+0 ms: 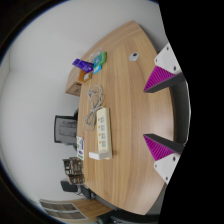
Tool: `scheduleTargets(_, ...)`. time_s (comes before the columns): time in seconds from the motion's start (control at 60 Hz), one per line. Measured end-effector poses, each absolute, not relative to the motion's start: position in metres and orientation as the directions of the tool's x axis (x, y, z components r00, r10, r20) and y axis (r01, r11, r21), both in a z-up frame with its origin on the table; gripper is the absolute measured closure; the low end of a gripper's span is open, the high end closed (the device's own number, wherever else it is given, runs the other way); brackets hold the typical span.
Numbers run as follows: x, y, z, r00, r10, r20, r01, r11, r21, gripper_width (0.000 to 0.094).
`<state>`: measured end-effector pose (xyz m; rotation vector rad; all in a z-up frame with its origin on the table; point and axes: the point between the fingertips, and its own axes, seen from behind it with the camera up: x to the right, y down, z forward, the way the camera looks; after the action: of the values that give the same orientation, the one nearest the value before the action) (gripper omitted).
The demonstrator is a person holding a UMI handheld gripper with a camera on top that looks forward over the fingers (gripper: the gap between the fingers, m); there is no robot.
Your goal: Unplug charger
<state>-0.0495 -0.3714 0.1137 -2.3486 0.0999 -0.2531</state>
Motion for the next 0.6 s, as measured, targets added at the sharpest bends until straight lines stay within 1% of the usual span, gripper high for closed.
scheduleTargets(0.133, -0.129, -0.288, 0.091, 0.998, -0.052, 0.045, 0.001, -0.644, -0.765, 0.0078)
scheduleTargets(0.25, -0.175, -0.215, 0.087, 1.0, -0.006, 0.007, 0.002, -0.58, -0.814, 0.0079)
scheduleTargets(0.317, -0.194, -0.175, 0.085, 1.0, 0.015, 0.013, 0.019, -0.543, -0.84, 0.0104)
scheduleTargets(0.483, -0.21, -0.112, 0.066, 0.996, 0.053, 0.07, 0.087, -0.504, -0.859, 0.0316)
scheduleTargets(0.517, -0.213, -0.105, 0.061, 0.995, 0.06, 0.075, 0.095, -0.507, -0.857, 0.0391)
scheduleTargets(0.6, -0.206, -0.095, 0.051, 0.995, 0.039, 0.093, 0.1, -0.52, -0.848, 0.0616)
